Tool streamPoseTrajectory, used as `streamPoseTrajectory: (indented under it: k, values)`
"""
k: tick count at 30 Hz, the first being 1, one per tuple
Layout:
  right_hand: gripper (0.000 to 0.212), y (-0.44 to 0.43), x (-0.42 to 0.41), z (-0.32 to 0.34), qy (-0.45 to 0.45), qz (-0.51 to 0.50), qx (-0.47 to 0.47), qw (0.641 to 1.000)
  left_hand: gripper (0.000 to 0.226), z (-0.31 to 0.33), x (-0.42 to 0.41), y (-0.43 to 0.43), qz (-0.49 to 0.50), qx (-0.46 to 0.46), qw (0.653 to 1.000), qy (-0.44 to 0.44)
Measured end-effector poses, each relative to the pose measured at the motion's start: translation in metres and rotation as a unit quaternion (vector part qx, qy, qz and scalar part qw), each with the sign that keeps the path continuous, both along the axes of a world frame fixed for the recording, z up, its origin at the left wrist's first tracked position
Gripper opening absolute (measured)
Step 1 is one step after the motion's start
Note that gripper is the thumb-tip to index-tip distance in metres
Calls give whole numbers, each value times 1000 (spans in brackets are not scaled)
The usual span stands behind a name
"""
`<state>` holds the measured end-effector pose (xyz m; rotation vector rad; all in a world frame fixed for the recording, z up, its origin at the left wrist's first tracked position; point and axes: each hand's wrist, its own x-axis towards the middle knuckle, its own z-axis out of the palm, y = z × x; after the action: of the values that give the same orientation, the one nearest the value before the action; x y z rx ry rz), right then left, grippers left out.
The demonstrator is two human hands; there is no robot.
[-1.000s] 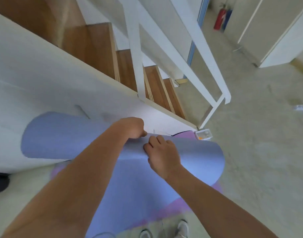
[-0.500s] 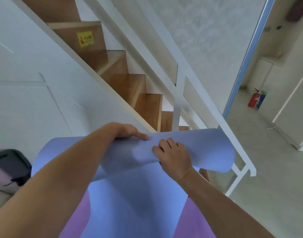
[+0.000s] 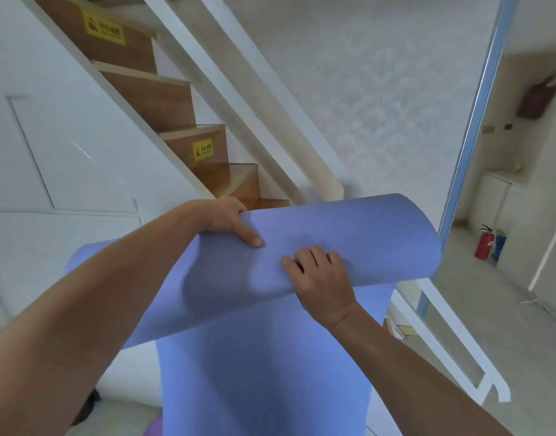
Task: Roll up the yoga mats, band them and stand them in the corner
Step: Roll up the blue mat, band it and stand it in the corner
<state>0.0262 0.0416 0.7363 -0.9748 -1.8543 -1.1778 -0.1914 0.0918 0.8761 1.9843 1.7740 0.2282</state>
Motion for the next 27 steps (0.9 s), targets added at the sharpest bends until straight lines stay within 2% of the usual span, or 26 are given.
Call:
streamPoseTrajectory:
  k: [3,7,10,14,17,21,23,24,25,27]
  values:
    - [33,9,-17,12,-10,-22,-2,1000,56,21,-20,2,-11,98,995,-6]
    - [65,19,-44,44,-21,-68,-59,996,59,67,-50,2,-26,272,961,49]
    - [77,25,-67,85,19,-95,-78,992,61,96,-71,2,-12,415,897,152]
    - [86,25,-88,154,70,-138,-73,985,64,108,-91,3,-2,510,837,198]
    - [93,26,-95,200,83,-179,-75,978,59,103,-101,3,-15,571,794,210]
    - [109,24,-98,246,44,-238,-194,951,58,87,-111,5,-52,688,685,235]
    - [100,24,-99,263,22,-244,-216,945,61,90,-113,6,-56,740,624,245]
    - [86,24,-99,270,18,-236,-204,950,65,96,-114,5,-50,760,597,251]
    - [71,25,-99,279,17,-230,-178,957,68,104,-116,5,-42,778,573,254]
    - [48,25,-101,293,26,-225,-93,970,65,123,-118,4,-27,800,546,248]
